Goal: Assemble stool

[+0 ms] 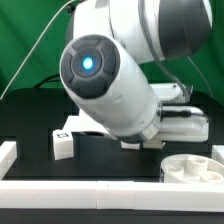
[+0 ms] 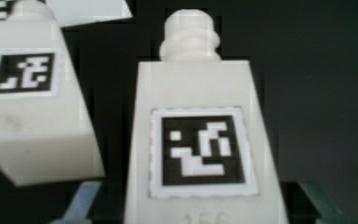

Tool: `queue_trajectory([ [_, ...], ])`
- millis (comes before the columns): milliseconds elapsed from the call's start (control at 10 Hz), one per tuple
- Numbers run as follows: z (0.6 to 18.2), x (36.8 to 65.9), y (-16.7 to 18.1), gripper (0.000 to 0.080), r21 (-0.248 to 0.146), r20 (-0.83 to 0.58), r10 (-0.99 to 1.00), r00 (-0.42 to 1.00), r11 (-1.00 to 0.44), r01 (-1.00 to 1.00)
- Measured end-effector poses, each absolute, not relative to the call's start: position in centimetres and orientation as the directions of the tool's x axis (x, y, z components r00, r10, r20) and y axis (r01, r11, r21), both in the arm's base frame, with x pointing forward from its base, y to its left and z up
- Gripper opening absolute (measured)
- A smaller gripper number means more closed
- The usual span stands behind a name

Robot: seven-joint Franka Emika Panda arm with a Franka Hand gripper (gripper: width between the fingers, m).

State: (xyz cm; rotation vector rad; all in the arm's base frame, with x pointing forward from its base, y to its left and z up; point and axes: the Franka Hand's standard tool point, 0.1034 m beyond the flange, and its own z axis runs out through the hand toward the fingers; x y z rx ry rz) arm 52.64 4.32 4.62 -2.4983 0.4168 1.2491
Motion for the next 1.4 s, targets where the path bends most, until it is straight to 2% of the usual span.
queue_trajectory([
  [200,6.9,53.6,4.2,0.0336,-0.161,-0.795,-0.111,0.596,-0.909,-0.384],
  [500,6.5,54.1,4.5,0.0337,-0.161,-0.775,-0.118,0.621,-0.913,-0.374],
  [700,6.3,54.3,3.7,0.0337,-0.213,-0.760,-0.063,0.647,-0.916,-0.339],
  [900,7.9,54.8,3.5,0.0337,-0.253,-0.751,-0.011,0.661,-0.919,-0.303],
  [1000,8.4,55.7,3.6,0.0337,-0.260,-0.733,-0.012,0.680,-0.919,-0.296],
  [1100,7.8,56.9,3.5,0.0337,-0.257,-0.666,-0.054,0.744,-0.920,-0.296],
  [1400,7.6,57.7,3.1,0.0337,-0.247,-0.492,-0.139,0.859,-0.924,-0.291],
])
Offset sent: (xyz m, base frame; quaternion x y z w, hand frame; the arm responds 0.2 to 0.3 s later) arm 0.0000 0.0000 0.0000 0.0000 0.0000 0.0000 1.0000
